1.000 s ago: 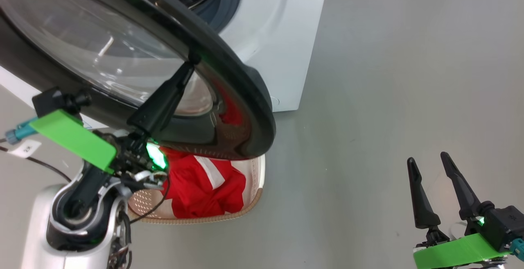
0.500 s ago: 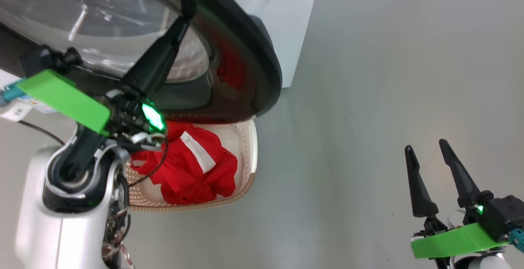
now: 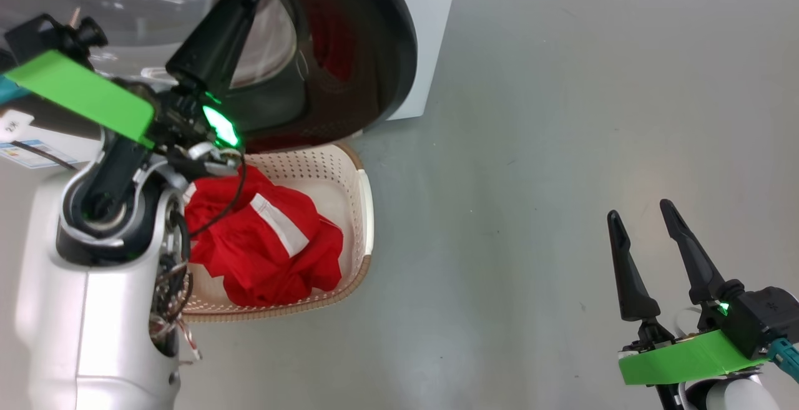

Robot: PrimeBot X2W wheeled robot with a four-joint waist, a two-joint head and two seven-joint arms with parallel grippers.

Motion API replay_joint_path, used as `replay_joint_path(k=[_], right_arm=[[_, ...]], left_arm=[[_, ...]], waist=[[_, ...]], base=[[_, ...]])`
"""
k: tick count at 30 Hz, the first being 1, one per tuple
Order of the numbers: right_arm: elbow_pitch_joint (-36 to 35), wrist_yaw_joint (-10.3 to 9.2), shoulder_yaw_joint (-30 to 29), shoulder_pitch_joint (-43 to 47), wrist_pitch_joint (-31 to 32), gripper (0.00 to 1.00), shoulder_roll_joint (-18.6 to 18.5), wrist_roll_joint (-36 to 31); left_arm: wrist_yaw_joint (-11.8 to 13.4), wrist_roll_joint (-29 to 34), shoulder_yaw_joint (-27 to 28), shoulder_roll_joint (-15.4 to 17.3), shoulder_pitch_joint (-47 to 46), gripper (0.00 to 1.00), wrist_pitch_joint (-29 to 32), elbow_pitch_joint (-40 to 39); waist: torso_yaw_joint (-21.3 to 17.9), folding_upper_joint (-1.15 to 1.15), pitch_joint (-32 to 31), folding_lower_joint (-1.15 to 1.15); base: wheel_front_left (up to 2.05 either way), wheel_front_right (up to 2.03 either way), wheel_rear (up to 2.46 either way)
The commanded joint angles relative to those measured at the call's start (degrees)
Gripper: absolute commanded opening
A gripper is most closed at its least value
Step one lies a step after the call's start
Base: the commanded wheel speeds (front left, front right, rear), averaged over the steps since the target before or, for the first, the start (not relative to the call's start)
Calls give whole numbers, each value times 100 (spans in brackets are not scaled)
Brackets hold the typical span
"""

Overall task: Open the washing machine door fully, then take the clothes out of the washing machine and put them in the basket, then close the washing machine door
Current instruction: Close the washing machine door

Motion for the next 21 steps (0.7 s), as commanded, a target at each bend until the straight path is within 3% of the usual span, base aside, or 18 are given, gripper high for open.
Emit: replay_joint_path(k=[1, 21], right_arm=[[-122, 36, 127, -124, -37, 100, -76, -15], [-106, 36, 171, -268, -37, 100, -76, -27]], left_arm=[[-72, 53, 165, 128, -150, 0, -31, -77], [-354, 18, 197, 138, -933, 0, 2, 727]], waist=[[-43, 0, 43, 0], [-216, 0, 306, 0]], base=[[0, 0, 0], [0, 0, 0]])
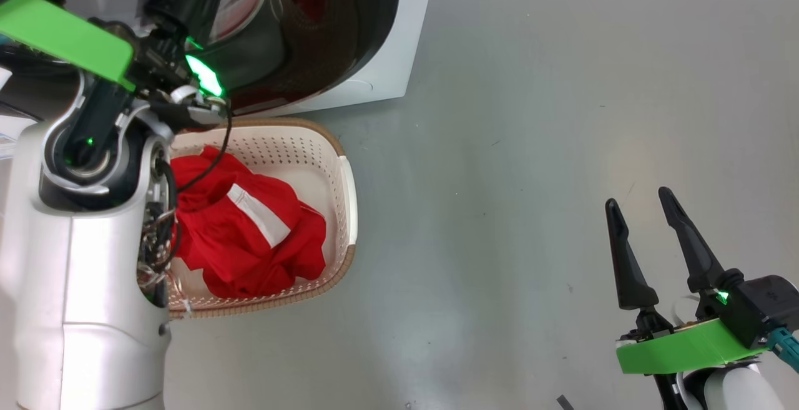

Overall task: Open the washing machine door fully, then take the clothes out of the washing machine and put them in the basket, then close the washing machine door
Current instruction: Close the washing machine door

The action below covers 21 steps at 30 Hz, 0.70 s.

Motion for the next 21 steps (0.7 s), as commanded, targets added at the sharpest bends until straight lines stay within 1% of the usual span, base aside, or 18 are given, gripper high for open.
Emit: replay_joint_path(k=[1, 8, 11, 14, 15, 16, 17, 18, 21], right_arm=[[-109, 36, 142, -114, -37, 100, -76, -25], [-82, 36, 132, -113, -37, 100, -76, -1], [-70, 36, 109, -107, -37, 100, -76, 15], [-73, 36, 117, -92, -37, 100, -76, 28], [-70, 36, 110, -86, -37, 100, -76, 26], [-65, 36, 107, -80, -37, 100, -76, 24], [-60, 36, 102, -72, -37, 100, -76, 25], [-56, 36, 98, -64, -37, 100, -76, 27], [-47, 36, 108, -29, -37, 100, -76, 41]], left_arm=[[-103, -10, 103, 138, -144, 0, 12, -92], [-178, 84, 44, 144, -68, 0, -5, -94], [-226, 159, -39, 147, 83, 0, 17, -251], [-234, 413, -181, 193, 418, 0, -56, -575], [-228, 507, -210, 210, 507, 7, -113, -670], [-227, 617, -248, 239, 601, 39, -165, -770], [-223, 725, -285, 265, 702, 61, -219, -874], [-209, 815, -315, 281, 808, 100, -271, -974], [-163, 1281, -414, 413, 1154, 100, -541, -1263]], waist=[[-8, 0, 5, 0], [17, 0, -46, 0], [64, 0, -99, 0], [146, 0, -182, 0], [176, 0, -206, 0], [204, 0, -233, 0], [234, 0, -262, 0], [263, 0, -292, 0], [350, 0, -398, 0]], base=[[0, 0, 0], [0, 0, 0], [0, 0, 0], [0, 0, 0], [0, 0, 0], [0, 0, 0], [0, 0, 0], [0, 0, 0], [0, 0, 0]])
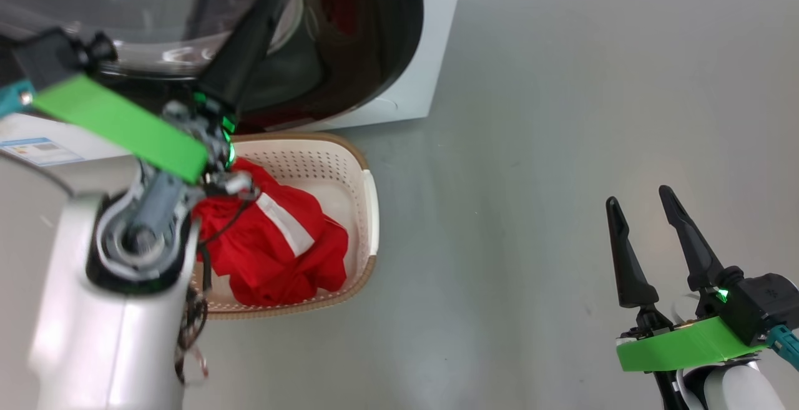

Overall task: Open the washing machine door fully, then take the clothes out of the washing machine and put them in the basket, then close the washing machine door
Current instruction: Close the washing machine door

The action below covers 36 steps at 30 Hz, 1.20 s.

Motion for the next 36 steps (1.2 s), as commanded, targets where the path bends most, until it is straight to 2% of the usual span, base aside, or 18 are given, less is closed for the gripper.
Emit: replay_joint_path(k=[1, 7, 16, 27, 28, 36], right_arm=[[-125, 36, 123, 52, -36, 100, -74, 27], [-140, 36, 77, 95, -36, 100, -74, 19], [-165, 36, 128, 174, -36, 100, -74, -89], [-210, 36, 26, 386, -36, 100, -74, -30], [-210, 36, 26, 386, -36, 100, -74, -30], [-250, 36, -16, 541, -36, 100, -74, -116]], left_arm=[[42, 225, 88, 256, 198, 100, -113, -261], [62, 465, 47, 249, 976, 100, -409, -698], [-169, 1049, 308, 326, 1981, 100, -1257, -1205], [-124, 3095, 46, 603, 3106, 100, -2599, -1605], [-124, 3095, 46, 603, 3106, 100, -2599, -1605], [236, 4820, -163, 934, 3506, 100, -3223, -1523]], waist=[[111, 0, -118, 0], [271, 0, -323, 0], [417, 0, -698, 0], [566, 0, -1122, 0], [566, 0, -1122, 0], [620, 0, -1352, 0]], base=[[0, 0, 0], [0, 0, 0], [0, 0, 0], [0, 0, 0], [0, 0, 0], [0, 0, 0]])
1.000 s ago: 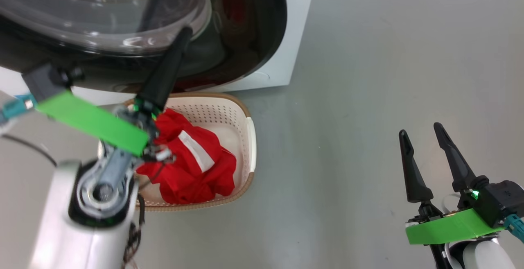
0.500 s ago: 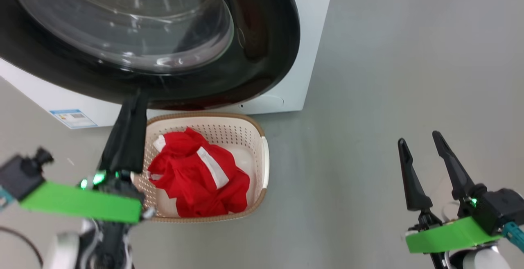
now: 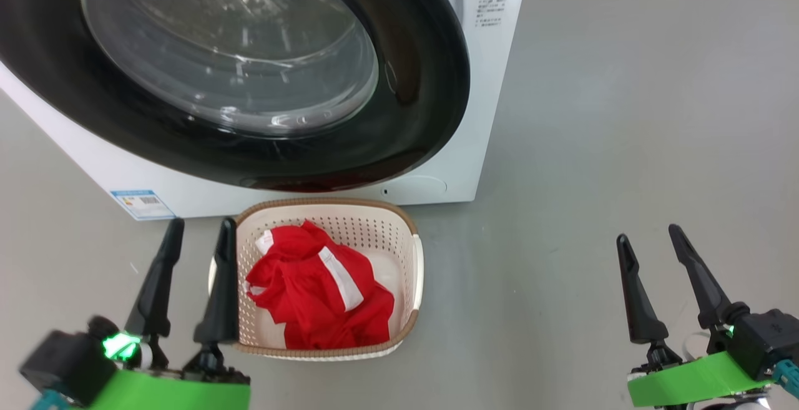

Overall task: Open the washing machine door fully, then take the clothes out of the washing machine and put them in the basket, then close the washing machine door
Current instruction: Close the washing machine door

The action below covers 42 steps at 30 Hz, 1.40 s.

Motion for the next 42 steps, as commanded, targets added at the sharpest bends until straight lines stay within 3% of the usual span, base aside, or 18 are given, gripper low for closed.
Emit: replay_joint_path(k=[1, 15, 42], right_arm=[[-157, 36, 128, -10, -37, 100, -73, -70], [-288, 36, 68, 323, -37, 100, -73, -309], [-442, 36, 73, 740, -37, 100, -73, -307]], left_arm=[[58, 149, 162, 130, -27, 100, -60, -117], [300, 1825, 129, 49, 520, 100, -152, 219], [-124, 2535, 741, -587, 960, 100, -153, 515]], waist=[[10, 0, -70, 0], [-54, 0, -437, 0], [27, 0, -723, 0]], base=[[0, 0, 0], [0, 0, 0], [0, 0, 0]])
